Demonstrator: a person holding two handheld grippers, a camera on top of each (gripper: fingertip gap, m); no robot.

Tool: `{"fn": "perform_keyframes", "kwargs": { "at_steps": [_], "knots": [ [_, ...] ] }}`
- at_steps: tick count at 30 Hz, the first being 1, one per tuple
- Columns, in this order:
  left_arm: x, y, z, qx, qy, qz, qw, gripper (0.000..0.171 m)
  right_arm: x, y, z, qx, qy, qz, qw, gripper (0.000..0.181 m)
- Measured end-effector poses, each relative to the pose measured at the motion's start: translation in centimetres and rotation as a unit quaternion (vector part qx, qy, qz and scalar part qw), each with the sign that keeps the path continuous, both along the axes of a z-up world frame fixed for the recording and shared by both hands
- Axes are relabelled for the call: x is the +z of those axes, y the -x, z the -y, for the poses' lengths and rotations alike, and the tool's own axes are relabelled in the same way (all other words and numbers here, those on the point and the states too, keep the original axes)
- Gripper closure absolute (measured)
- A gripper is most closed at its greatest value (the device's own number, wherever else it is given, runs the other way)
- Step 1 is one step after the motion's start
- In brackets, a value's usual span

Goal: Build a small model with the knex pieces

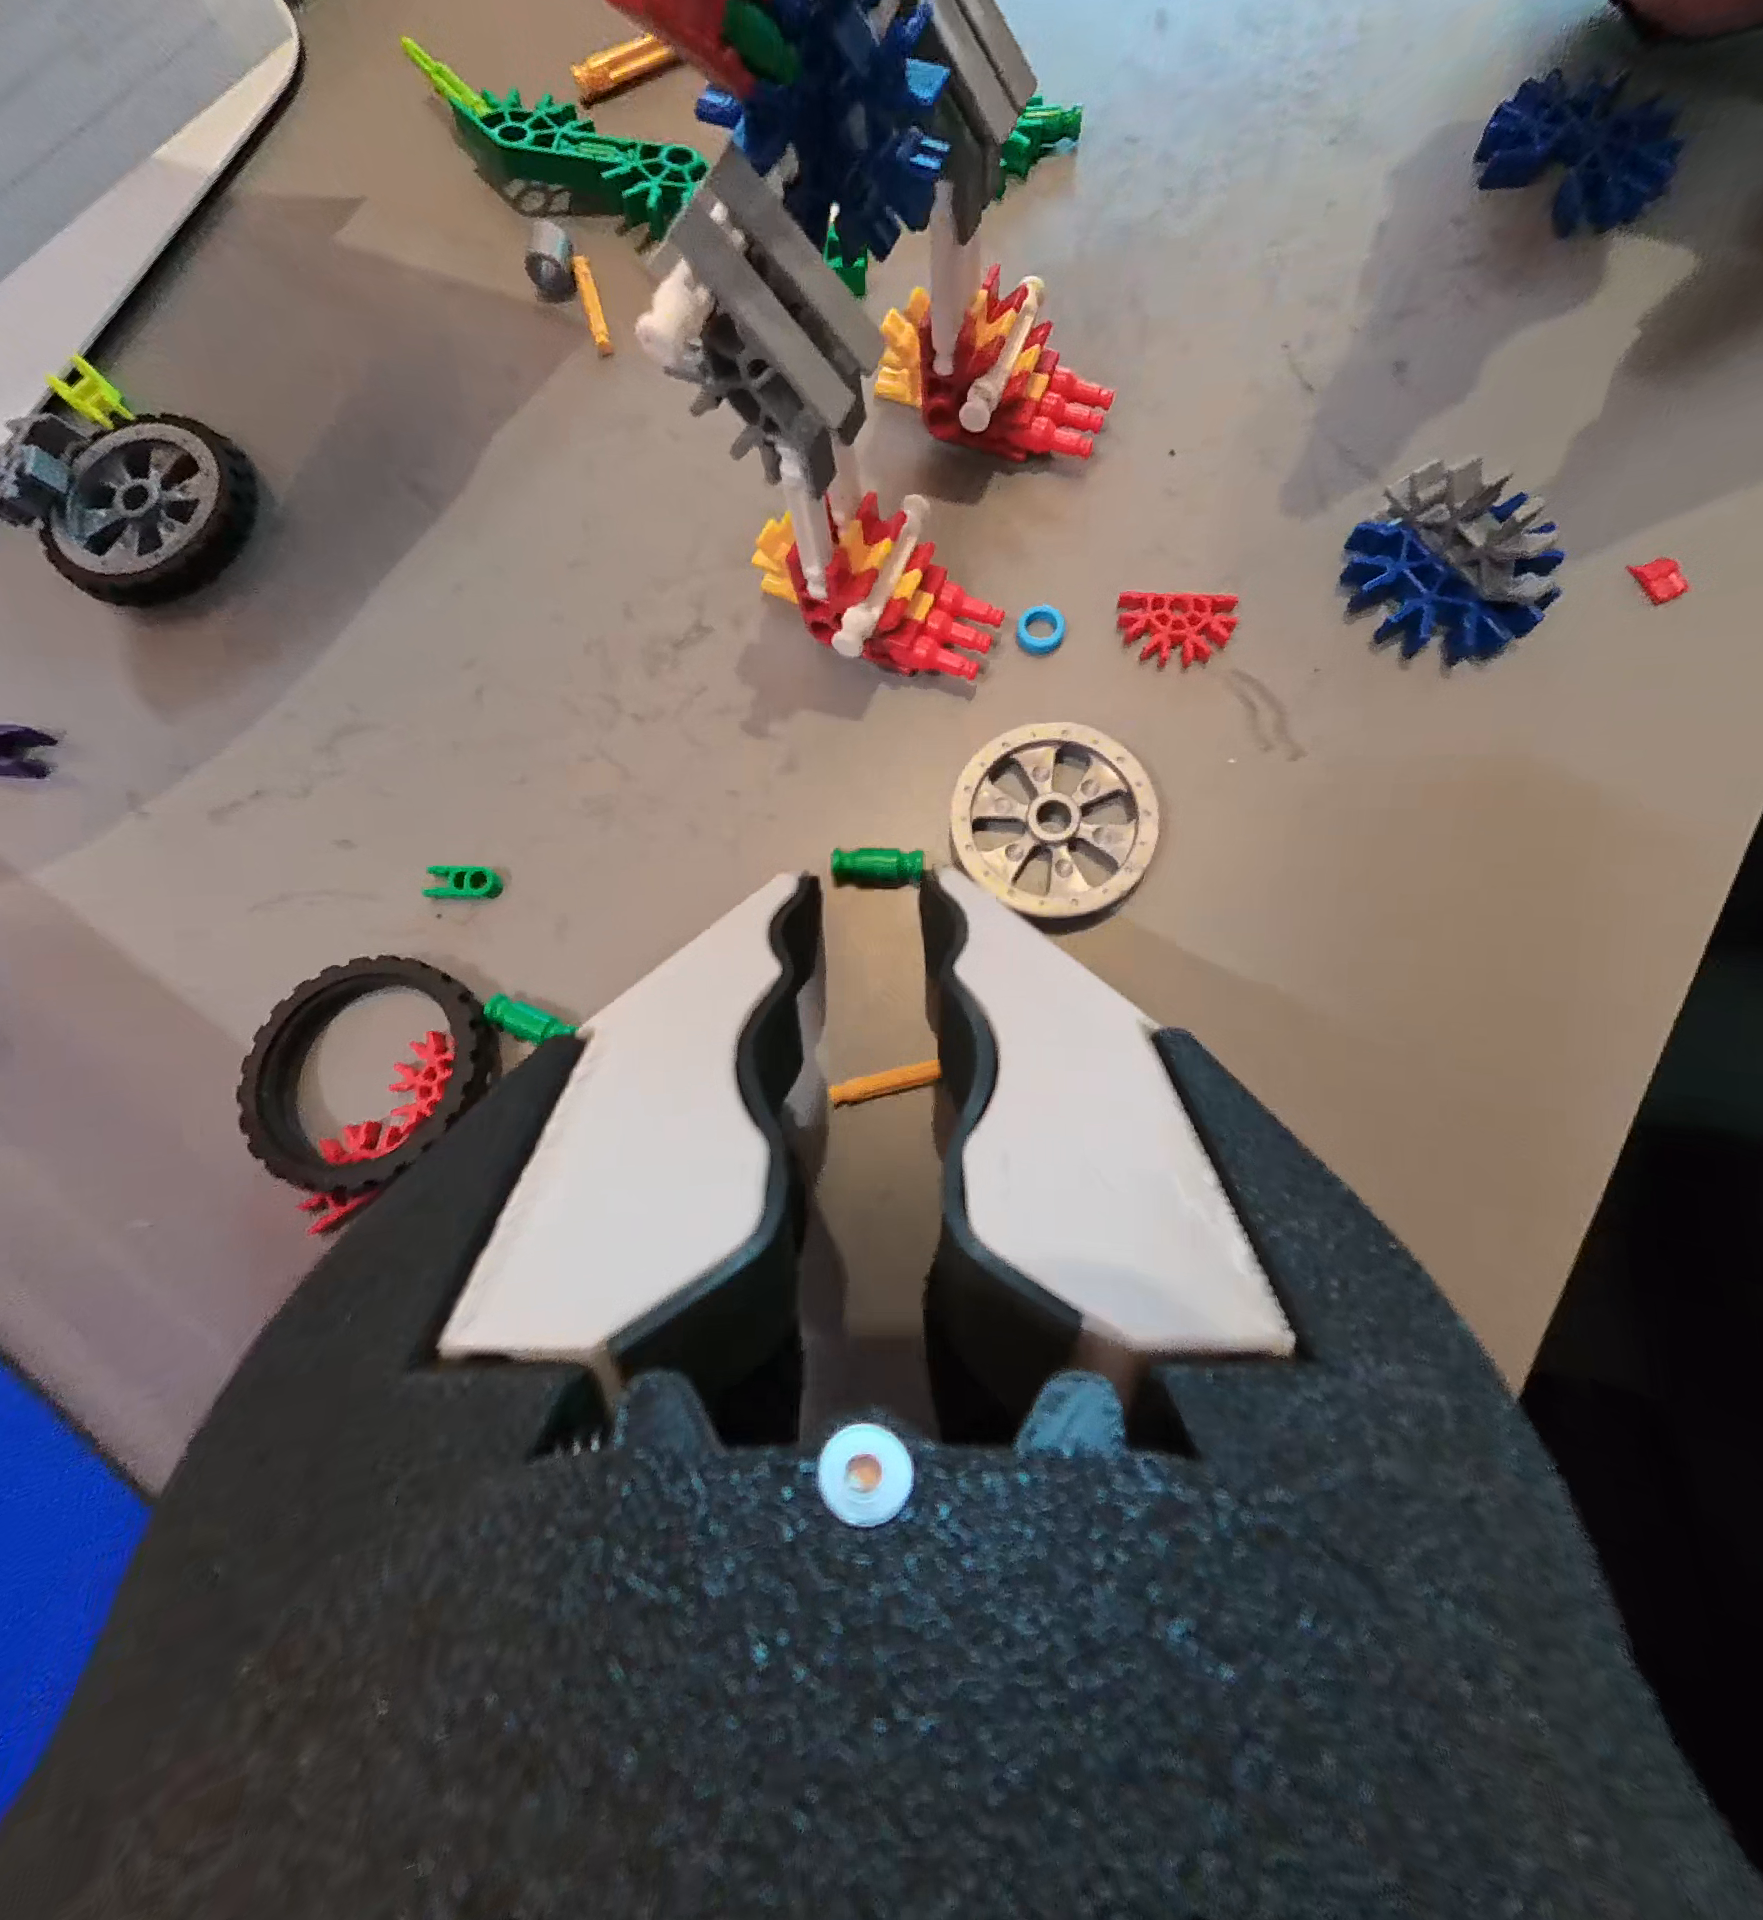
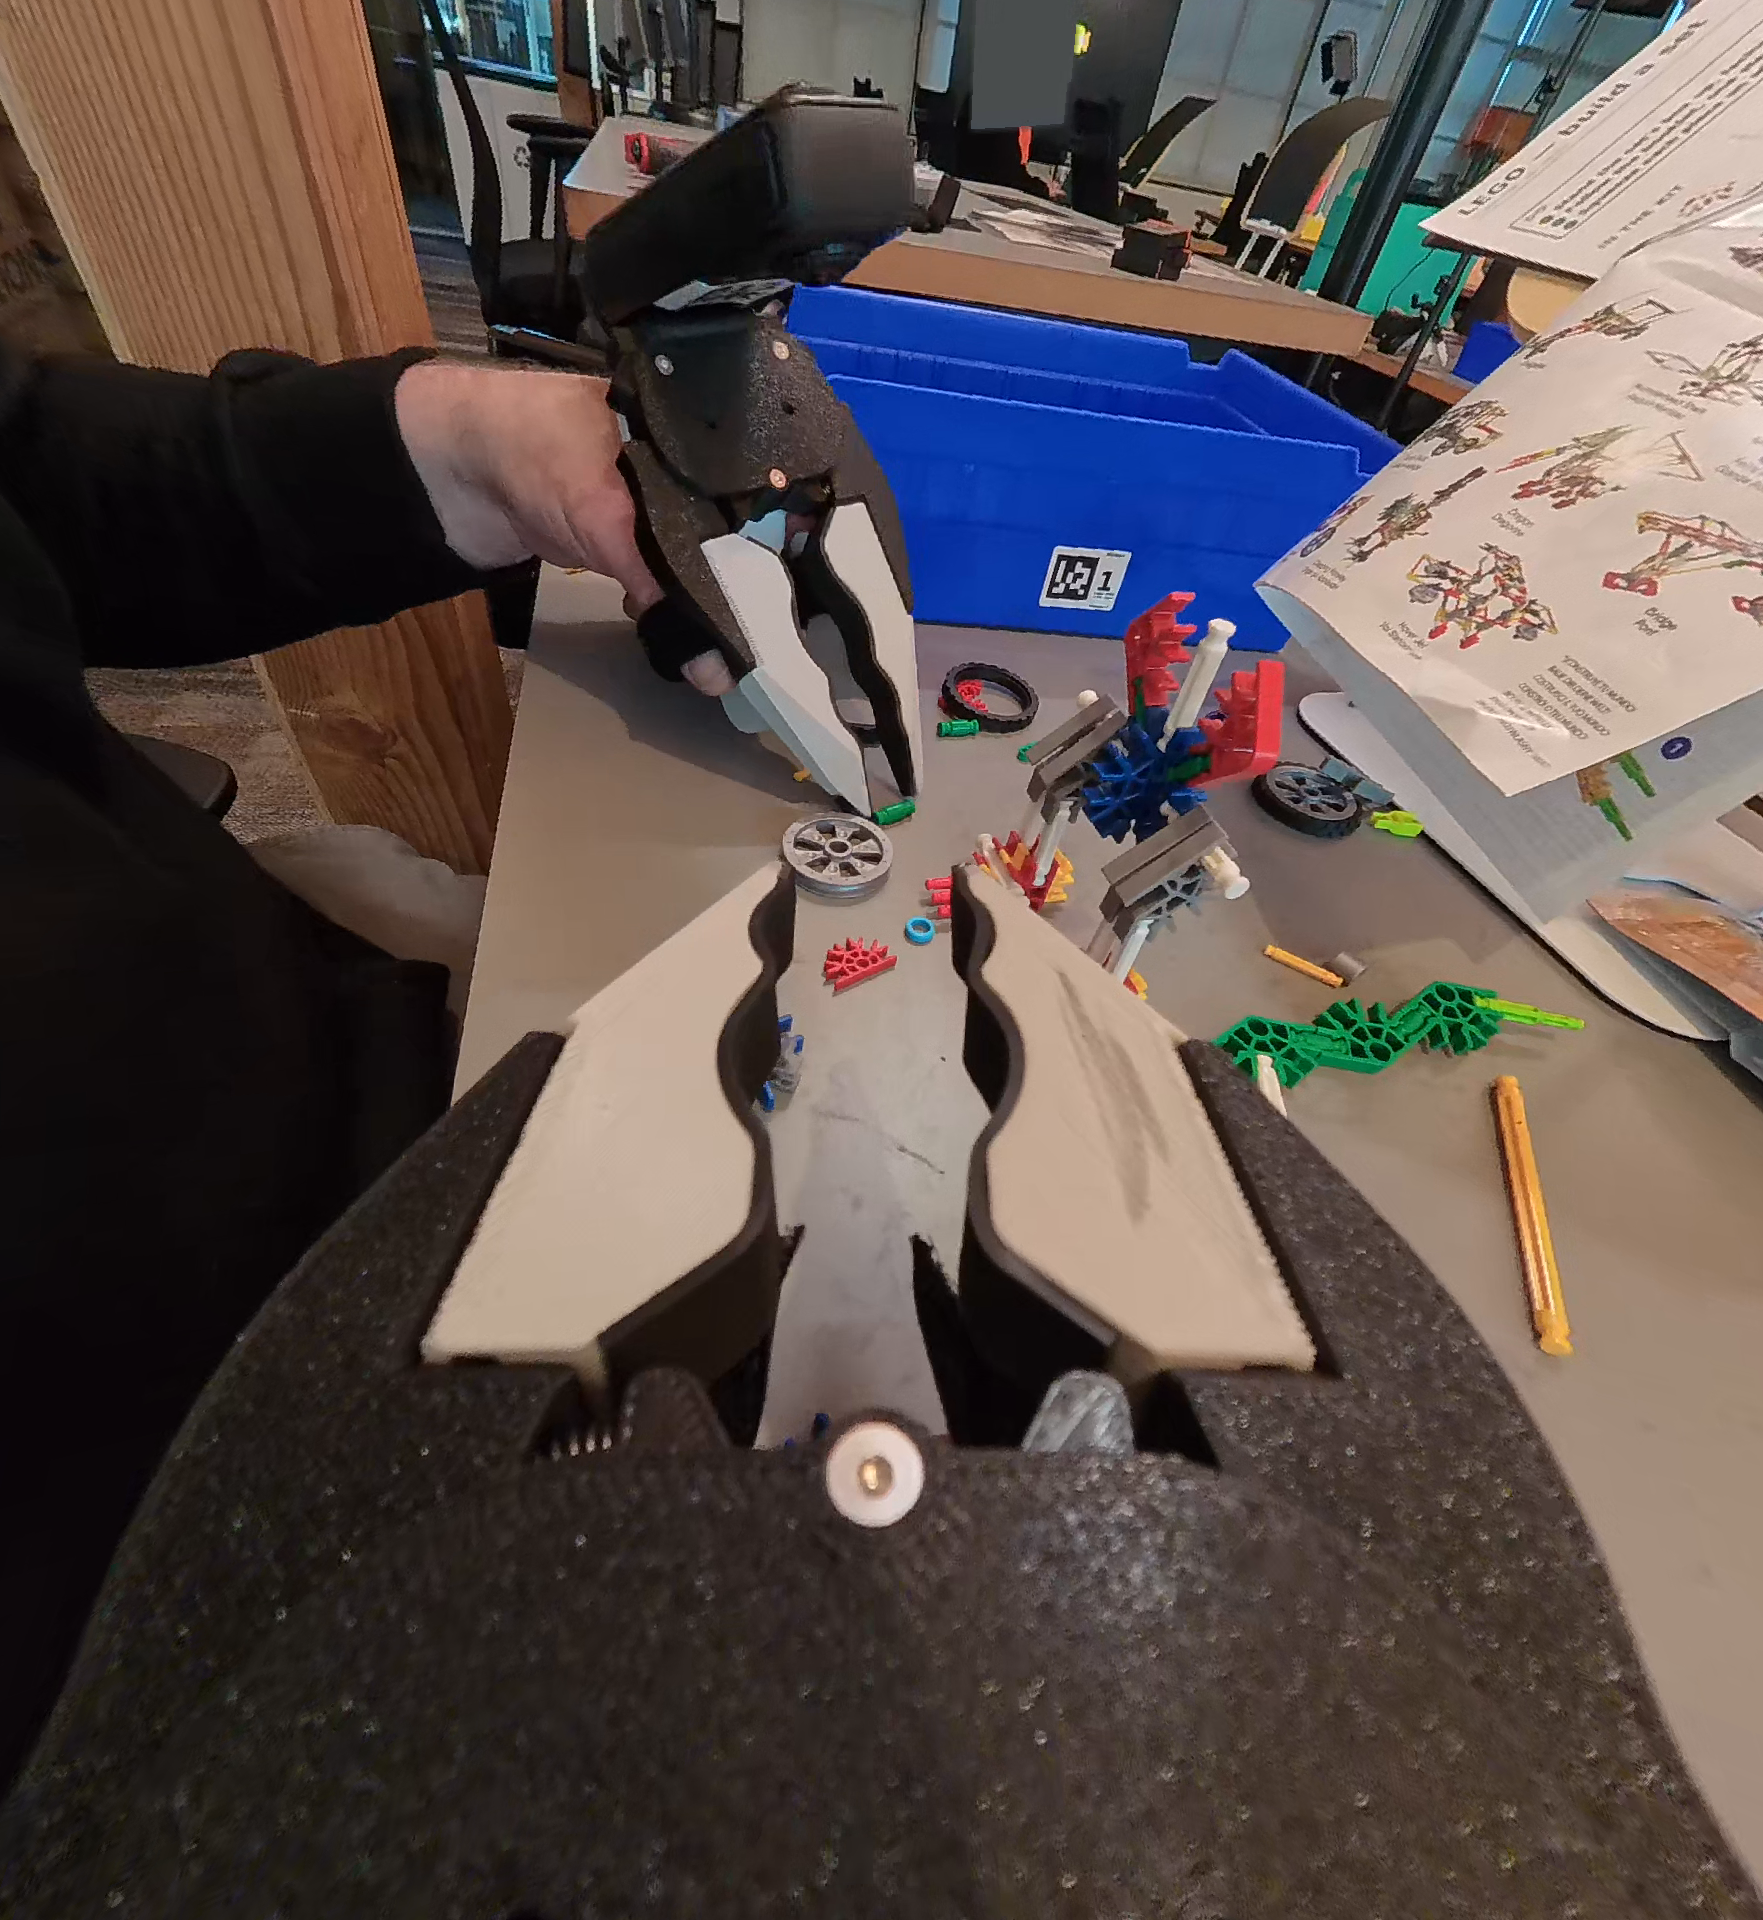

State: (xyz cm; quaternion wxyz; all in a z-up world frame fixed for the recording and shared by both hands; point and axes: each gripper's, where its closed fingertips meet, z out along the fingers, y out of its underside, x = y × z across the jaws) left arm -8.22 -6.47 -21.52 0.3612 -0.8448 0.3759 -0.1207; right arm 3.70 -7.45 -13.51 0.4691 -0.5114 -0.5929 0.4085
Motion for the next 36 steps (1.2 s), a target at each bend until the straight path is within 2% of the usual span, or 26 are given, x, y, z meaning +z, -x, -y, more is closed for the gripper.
{"fn": "perform_keyframes", "kwargs": {
  "at_steps": [4, 7, 15, 26, 28, 36],
  "knots": [
    [0.0, -0.3, -0.1, -0.006, 0.015, 0.010, 1.000, 0.156, -0.1, 0.0, 0.1, 0.002, 0.002, -0.001, 1.000, 0.152],
    [-0.1, -0.7, 0.2, -0.023, 0.014, 0.010, 1.000, 0.167, 0.0, 0.0, 0.1, 0.003, 0.004, -0.003, 1.000, 0.152],
    [0.1, -0.6, -0.6, -0.030, -0.004, -0.015, 0.999, 0.155, 0.0, -0.3, 0.0, 0.001, 0.004, -0.004, 1.000, 0.152],
    [0.0, -2.2, -0.5, -0.051, 0.008, 0.007, 0.999, 0.157, 0.2, -0.7, -0.1, 0.000, 0.007, -0.013, 1.000, 0.152],
    [0.0, -2.5, -0.2, -0.059, 0.017, 0.015, 0.998, 0.148, 0.2, -0.9, -0.2, 0.000, 0.007, -0.014, 1.000, 0.152],
    [-0.1, -3.5, -0.3, -0.069, 0.019, 0.005, 0.997, 0.153, 0.5, -1.1, -0.1, 0.002, 0.008, -0.024, 1.000, 0.152]
  ]
}}
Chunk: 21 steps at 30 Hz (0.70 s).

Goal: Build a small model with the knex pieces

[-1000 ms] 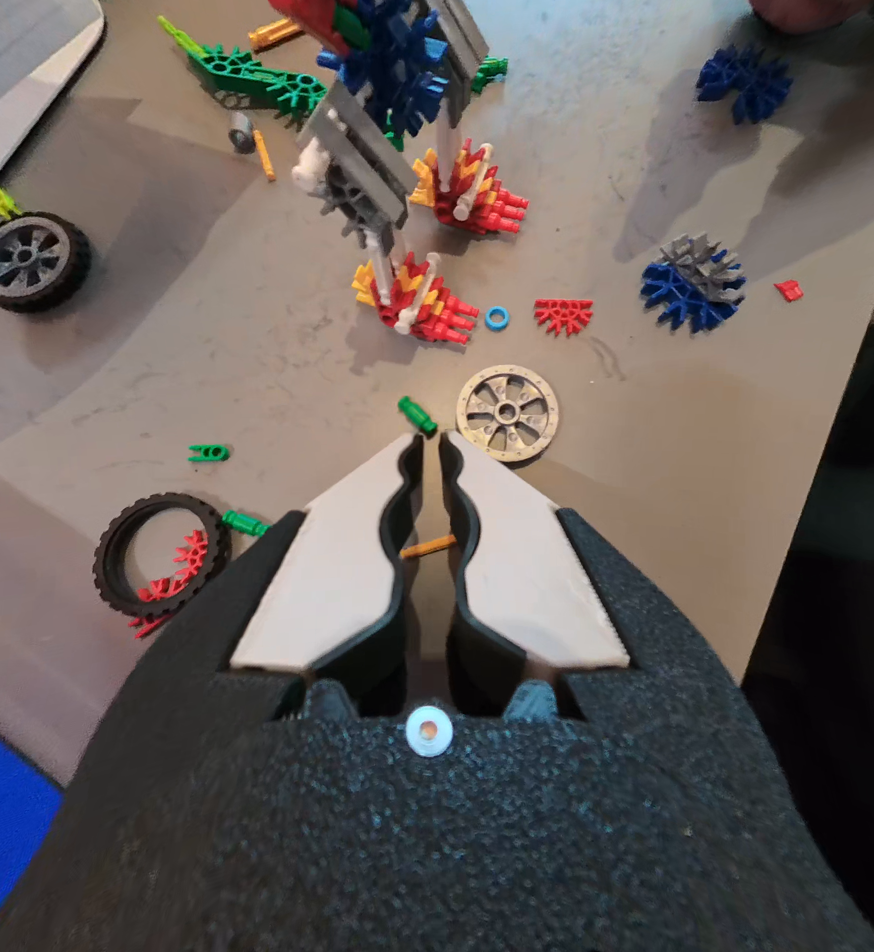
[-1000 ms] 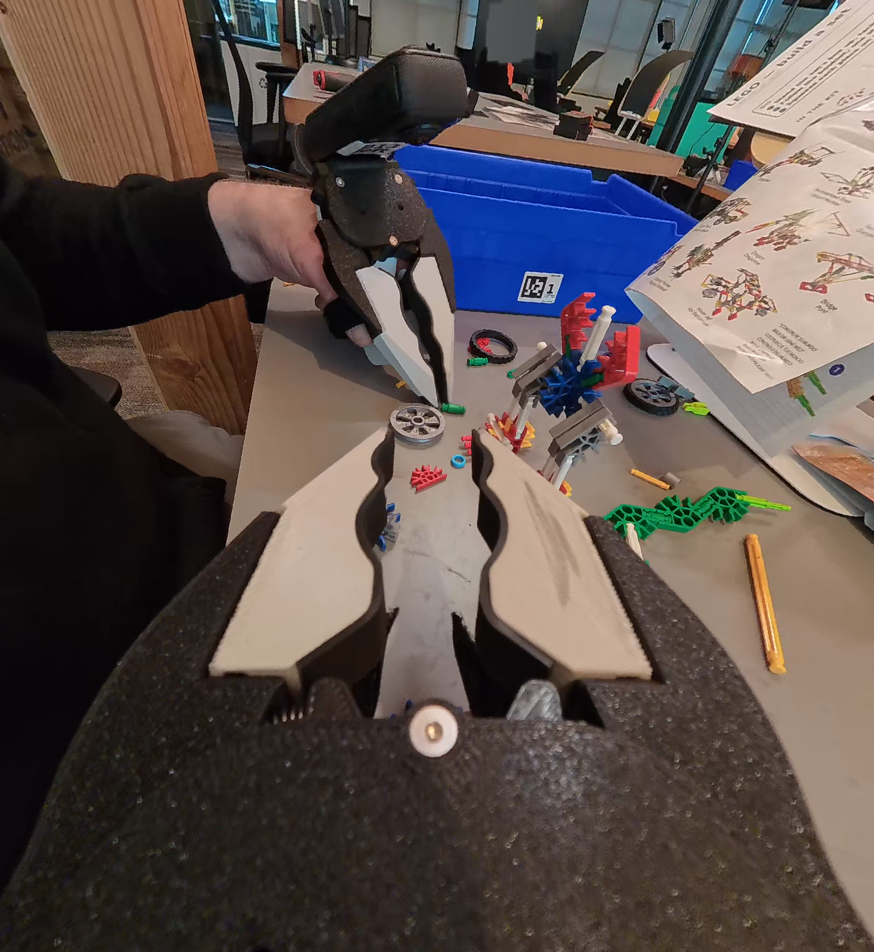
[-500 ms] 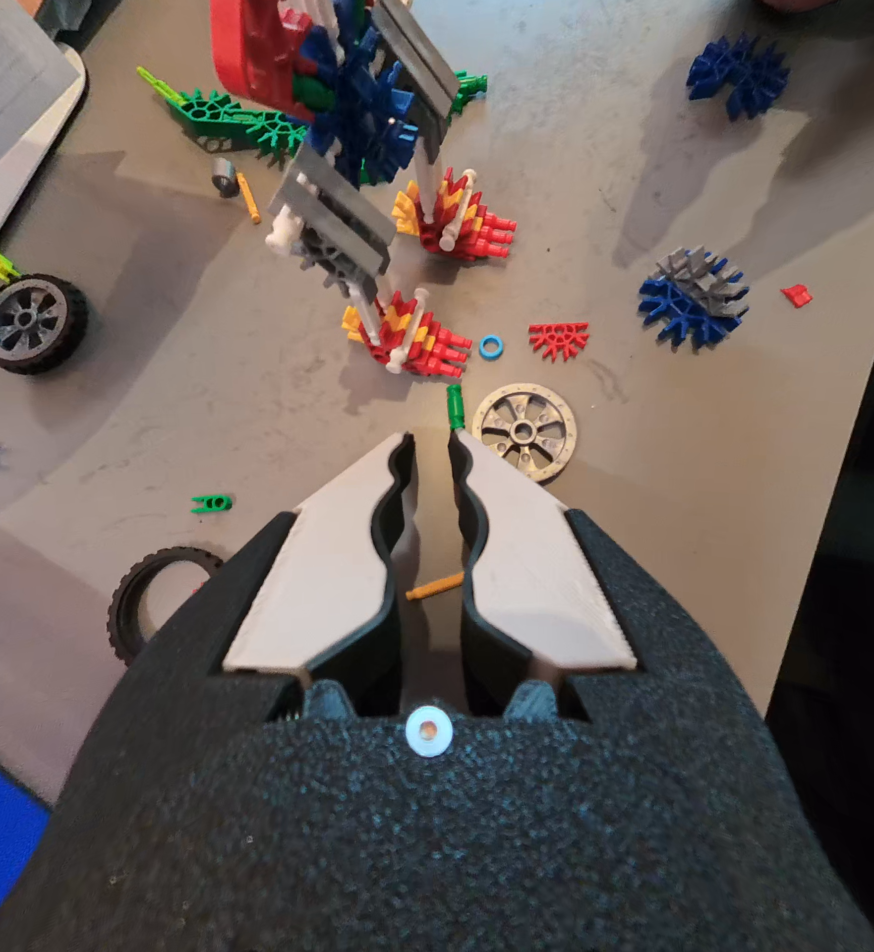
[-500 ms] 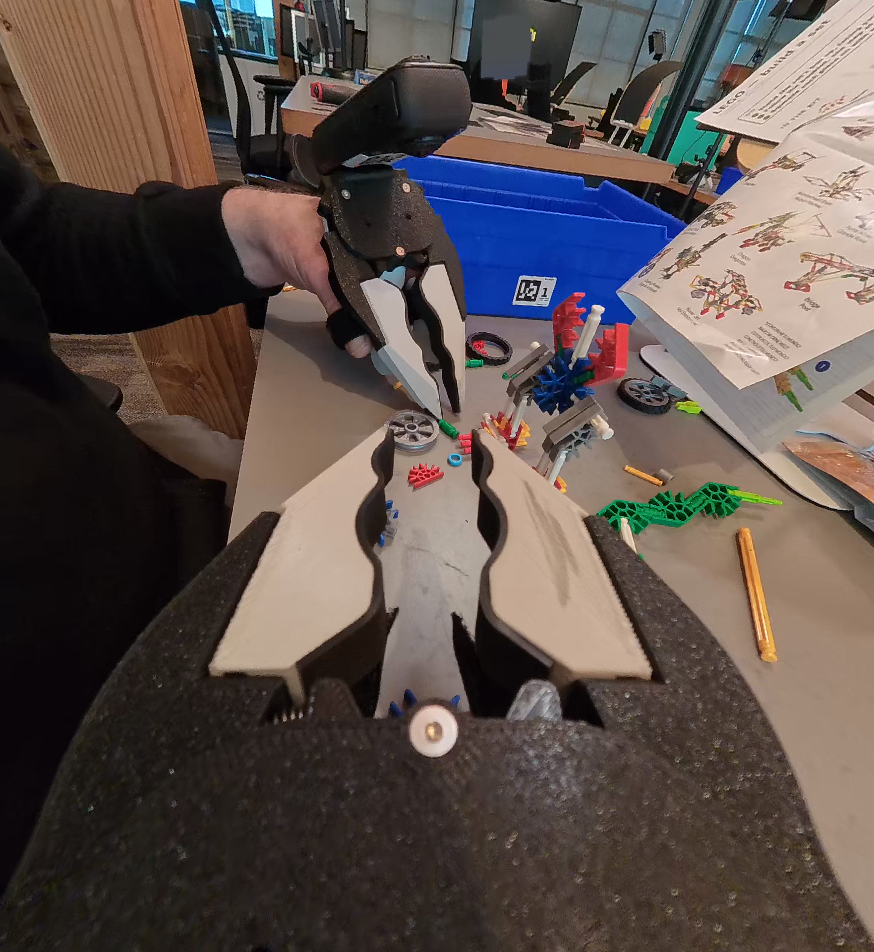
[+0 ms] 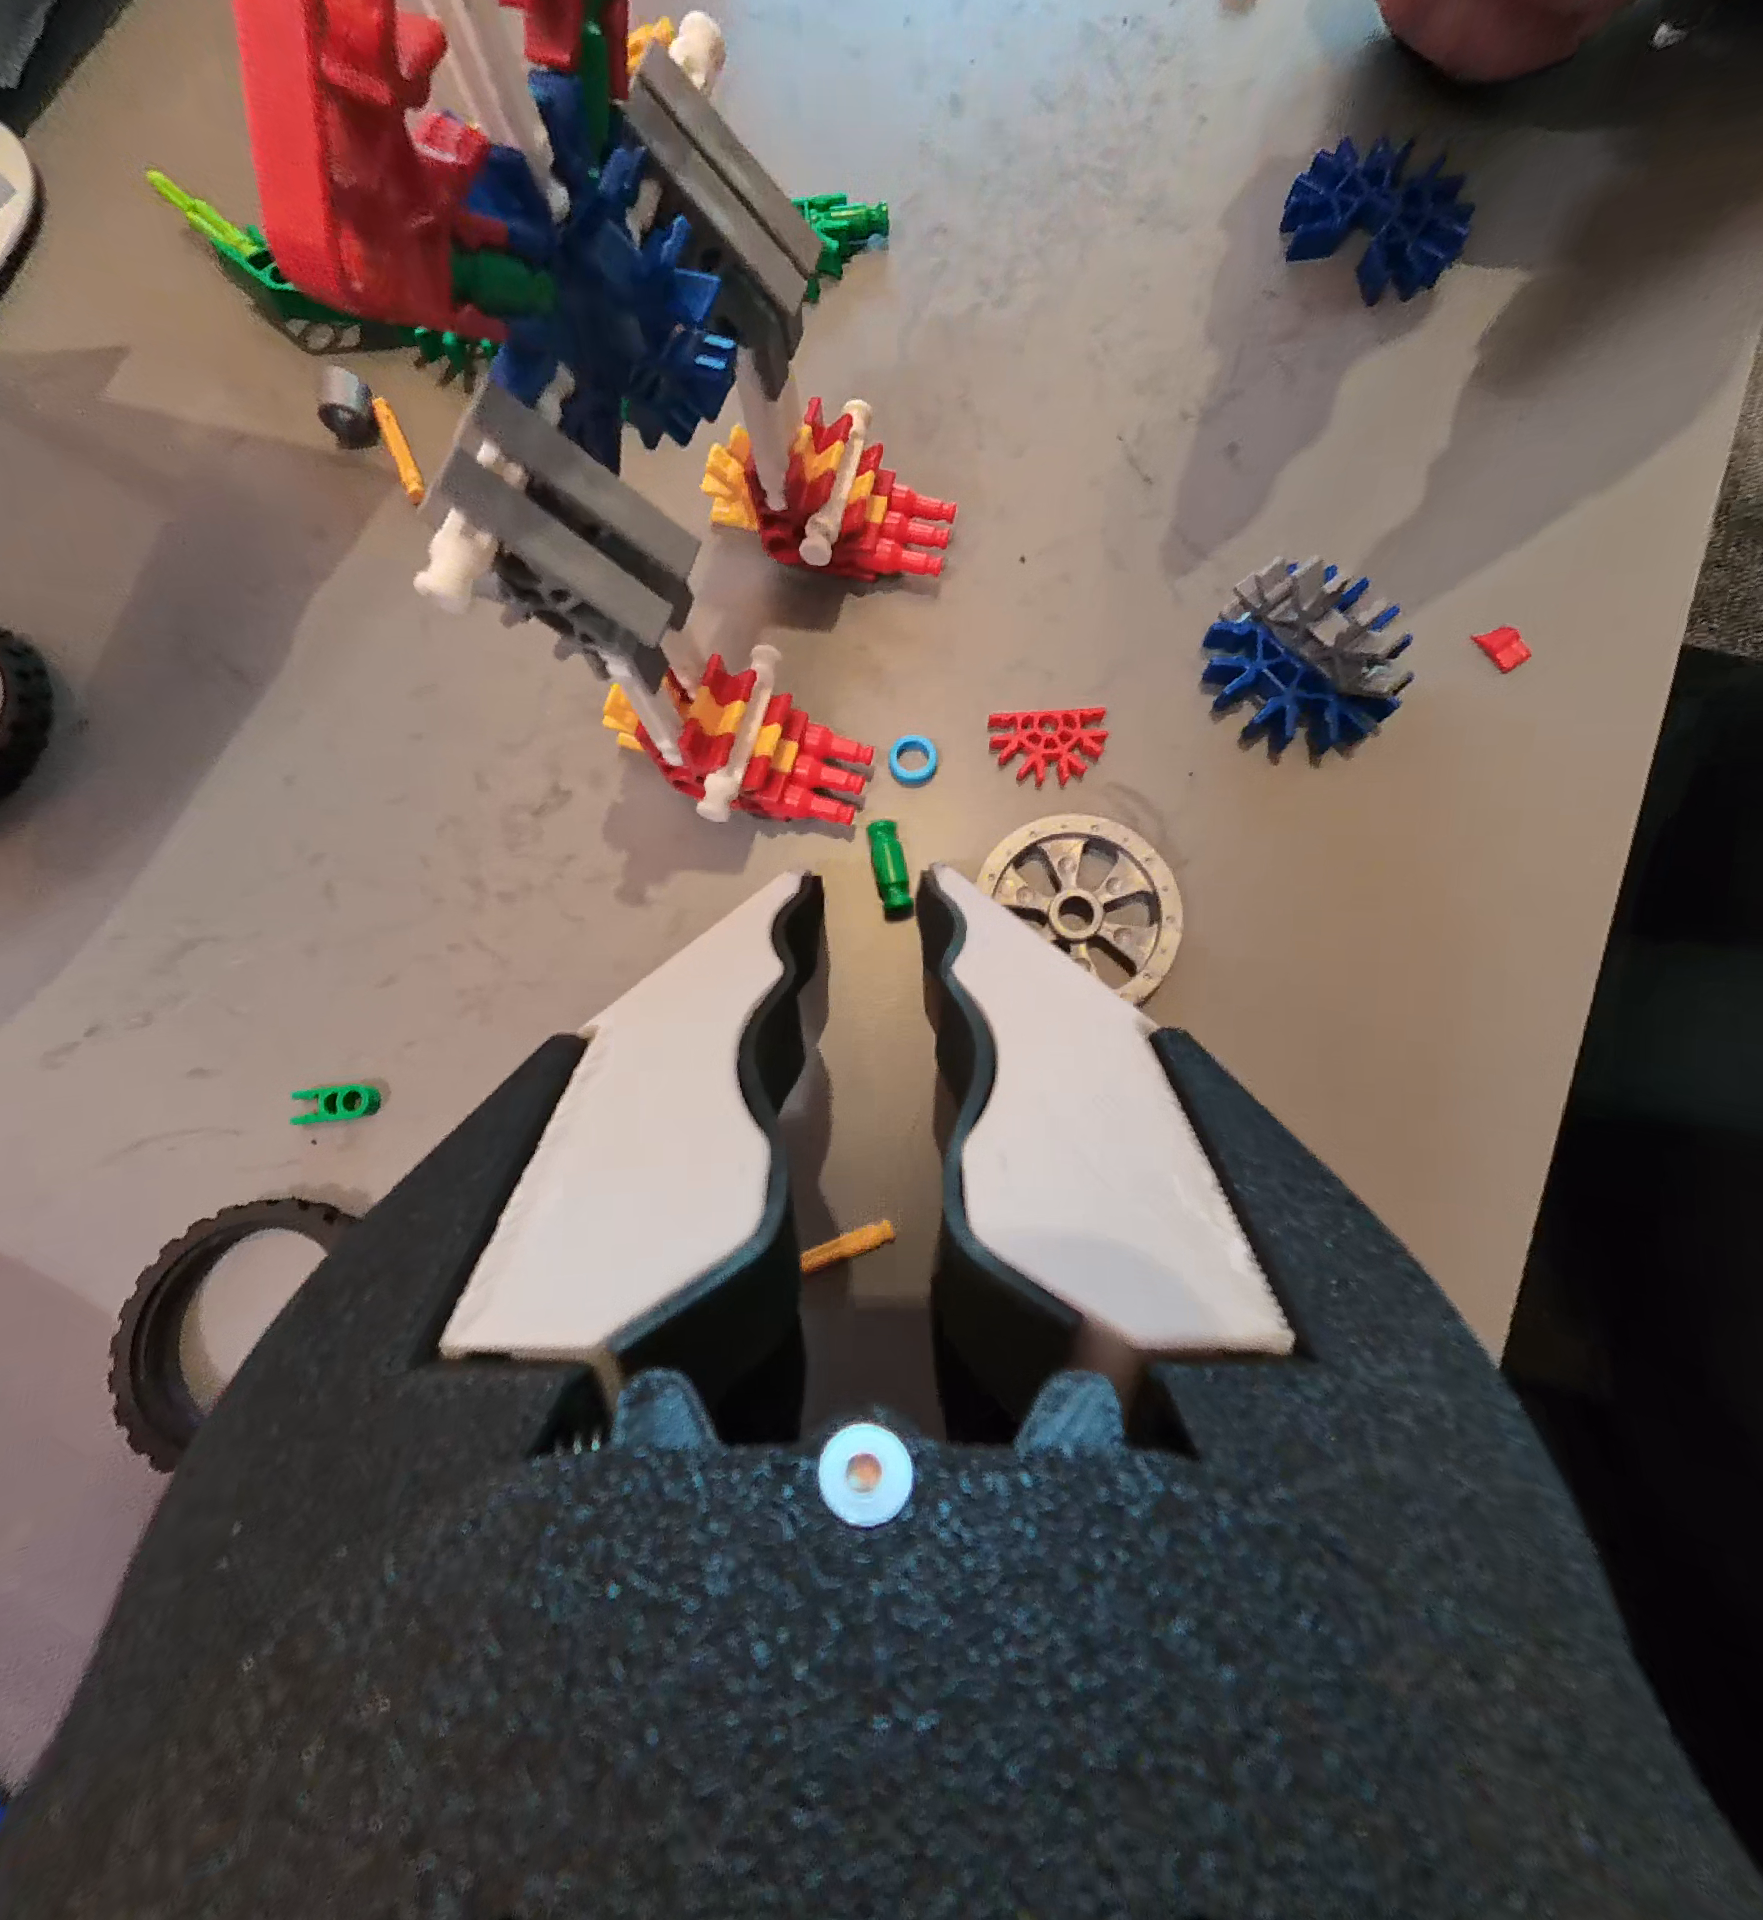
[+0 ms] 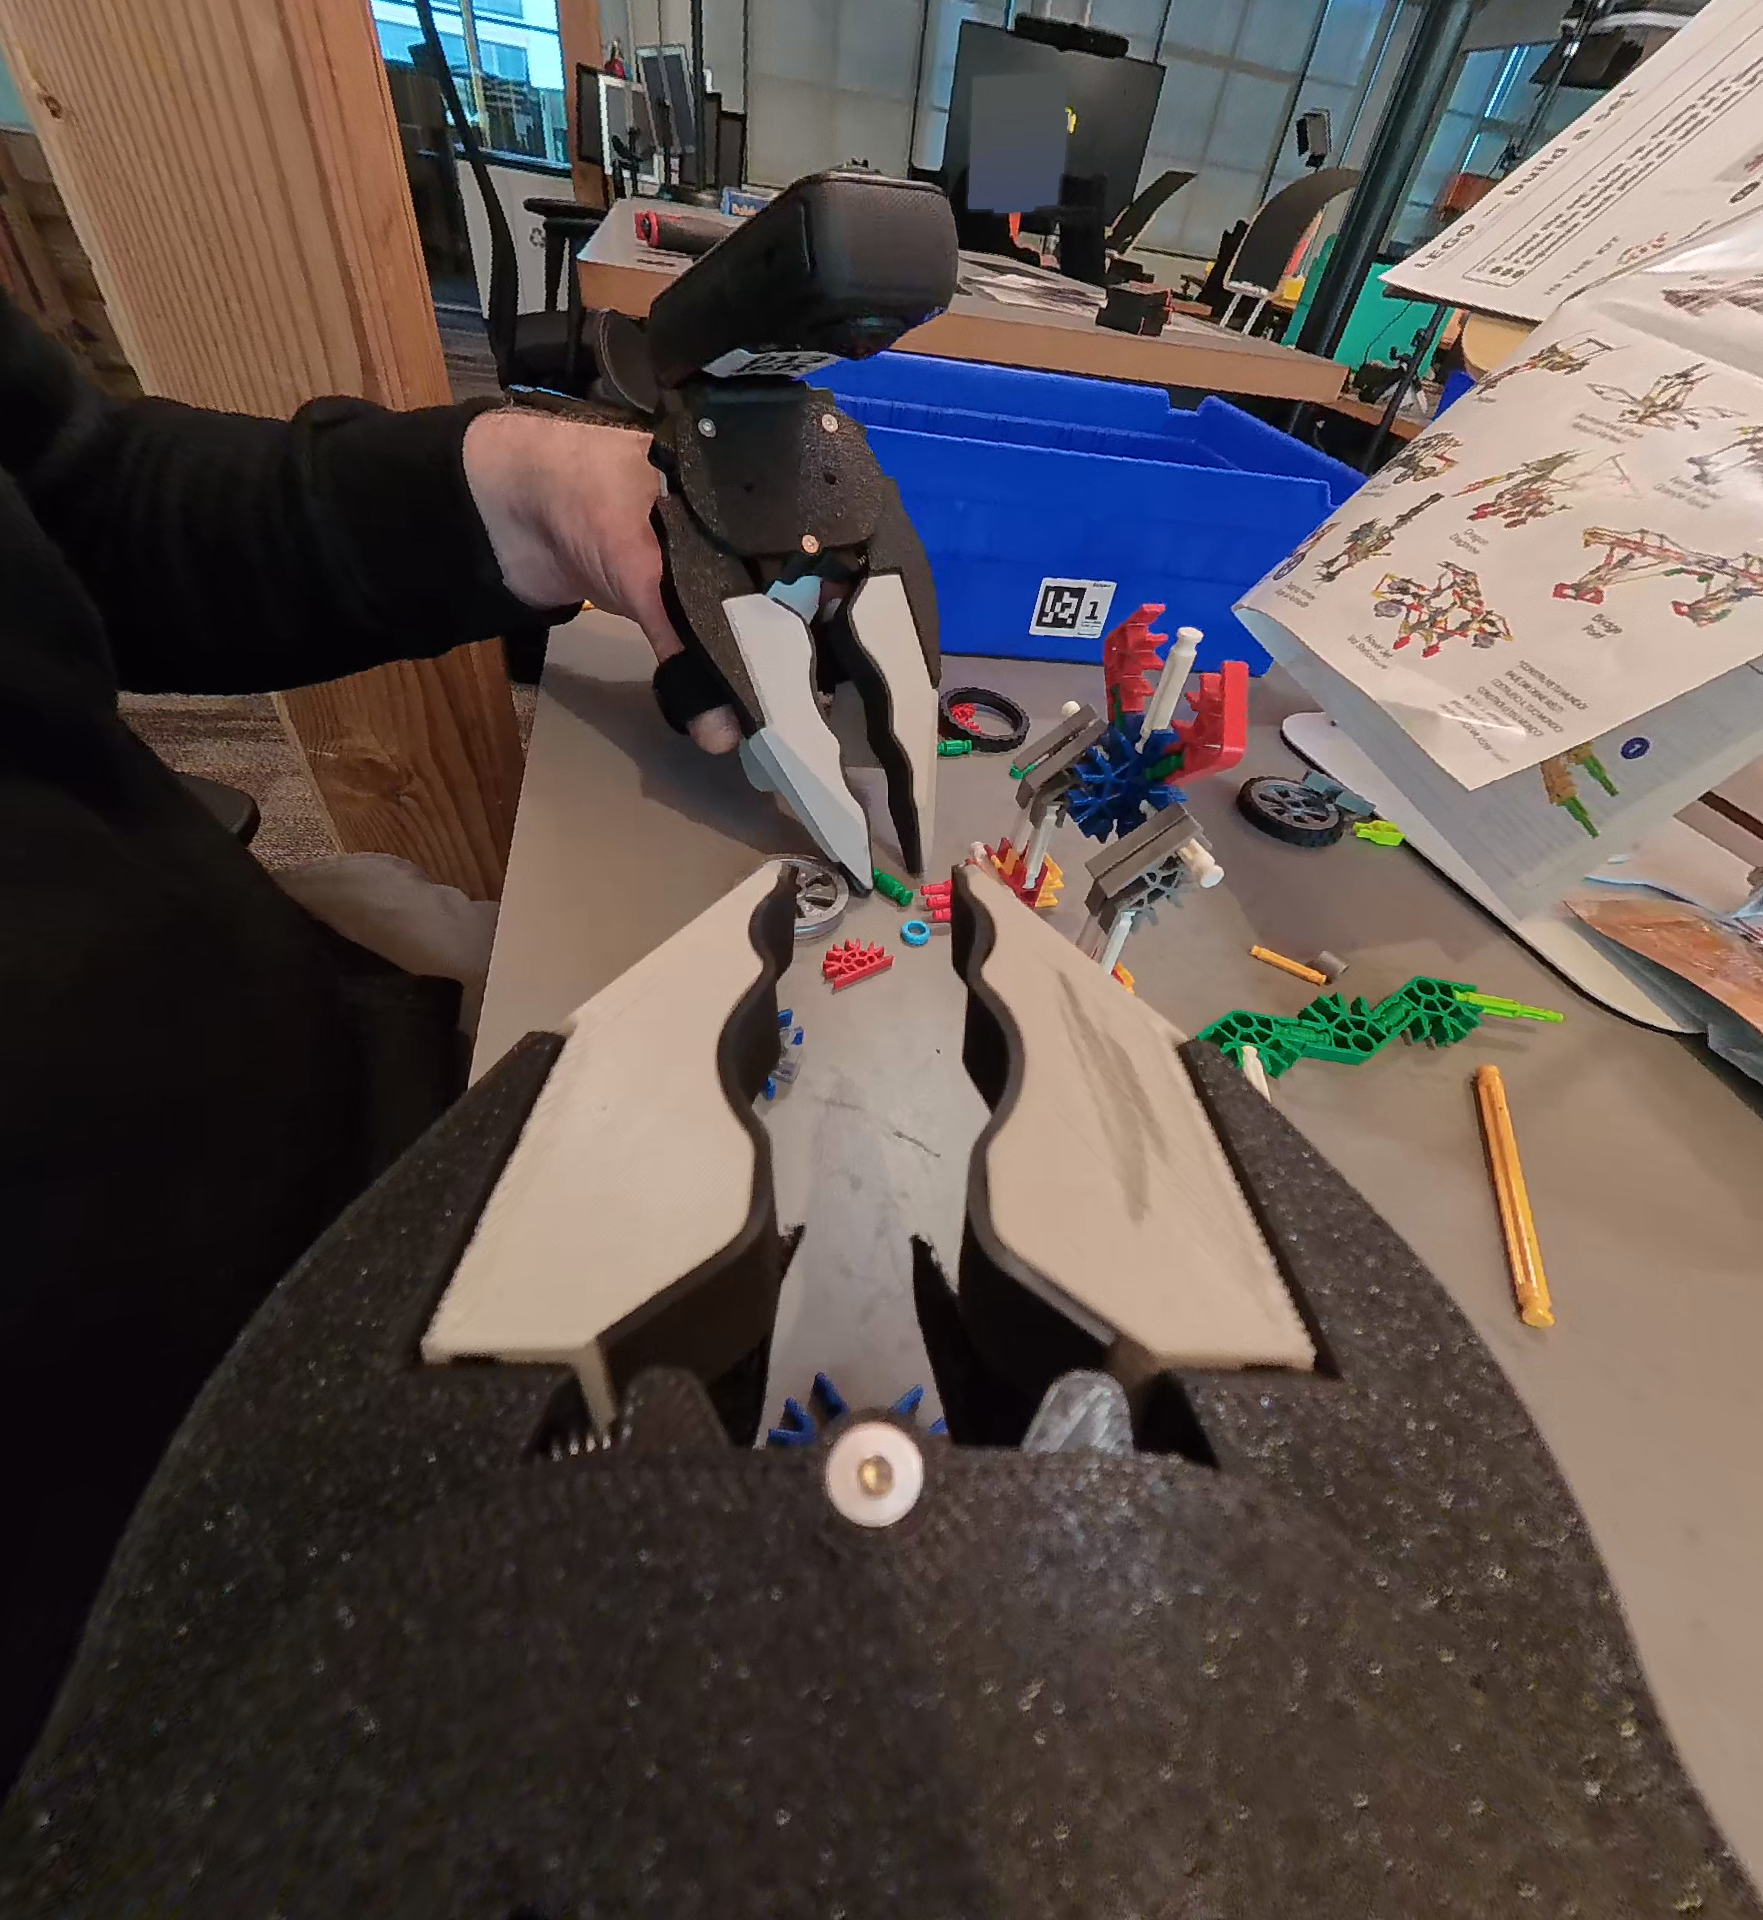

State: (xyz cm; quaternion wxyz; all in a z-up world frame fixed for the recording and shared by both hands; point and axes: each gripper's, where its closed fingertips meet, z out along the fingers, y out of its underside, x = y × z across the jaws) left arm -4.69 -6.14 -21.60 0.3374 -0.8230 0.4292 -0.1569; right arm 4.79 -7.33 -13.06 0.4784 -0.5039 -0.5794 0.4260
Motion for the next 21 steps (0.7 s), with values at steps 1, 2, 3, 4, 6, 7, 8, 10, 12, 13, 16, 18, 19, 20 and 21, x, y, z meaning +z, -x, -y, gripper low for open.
{"fn": "perform_keyframes", "kwargs": {
  "at_steps": [1, 2, 3, 4, 6, 7, 8, 10, 12, 13, 16, 18, 19, 20, 21],
  "knots": [
    [0.0, 0.0, 0.0, 0.001, 0.000, -0.003, 1.000, 0.153, 0.0, 0.0, 0.0, 0.000, 0.000, 0.000, 1.000, 0.152],
    [0.0, 0.0, 0.0, 0.000, 0.000, -0.003, 1.000, 0.154, 0.0, 0.0, 0.0, 0.001, 0.000, -0.001, 1.000, 0.152],
    [0.0, -0.2, 0.1, -0.004, 0.001, -0.001, 1.000, 0.158, 0.0, 0.0, 0.0, 0.001, 0.001, -0.001, 1.000, 0.152],
    [-0.1, -0.4, 0.2, -0.007, 0.002, 0.001, 1.000, 0.163, 0.0, 0.0, 0.0, 0.002, 0.001, -0.001, 1.000, 0.152],
    [-0.1, -0.6, 0.3, -0.008, -0.002, 0.002, 1.000, 0.166, 0.0, 0.0, 0.0, 0.002, 0.001, -0.002, 1.000, 0.152],
    [-0.1, -0.6, 0.3, -0.008, -0.003, 0.001, 1.000, 0.166, 0.0, 0.0, 0.1, 0.002, 0.001, -0.002, 1.000, 0.152],
    [-0.1, -0.6, 0.3, -0.009, -0.006, 0.000, 1.000, 0.166, 0.0, 0.0, 0.1, 0.002, 0.001, -0.002, 1.000, 0.152],
    [0.0, -0.6, 0.2, -0.011, -0.017, -0.004, 1.000, 0.166, 0.0, 0.0, 0.1, 0.002, -0.001, -0.001, 1.000, 0.152],
    [0.4, -0.8, 0.2, -0.019, -0.038, -0.012, 0.999, 0.166, 0.0, 0.1, 0.1, 0.002, 0.001, 0.000, 1.000, 0.152],
    [0.8, -0.9, 0.3, -0.023, -0.048, -0.012, 0.998, 0.166, 0.1, 0.2, 0.1, 0.001, 0.005, 0.000, 1.000, 0.152],
    [2.7, -1.4, 0.4, -0.036, -0.090, -0.008, 0.995, 0.166, 0.2, 0.9, -0.4, -0.016, 0.007, 0.008, 1.000, 0.152],
    [4.6, -2.0, 0.5, -0.053, -0.140, -0.010, 0.989, 0.167, 0.4, 1.6, -0.6, -0.020, 0.003, 0.018, 1.000, 0.153],
    [5.5, -2.4, 0.7, -0.069, -0.168, -0.011, 0.983, 0.167, 0.6, 2.0, -0.6, -0.020, -0.002, 0.024, 1.000, 0.154],
    [6.5, -2.9, 0.9, -0.081, -0.195, -0.014, 0.977, 0.166, 0.8, 2.4, -0.8, -0.022, -0.006, 0.029, 0.999, 0.154],
    [7.4, -3.1, 0.8, -0.084, -0.221, -0.020, 0.971, 0.166, 1.0, 2.8, -1.1, -0.027, -0.009, 0.034, 0.999, 0.154]
  ]
}}
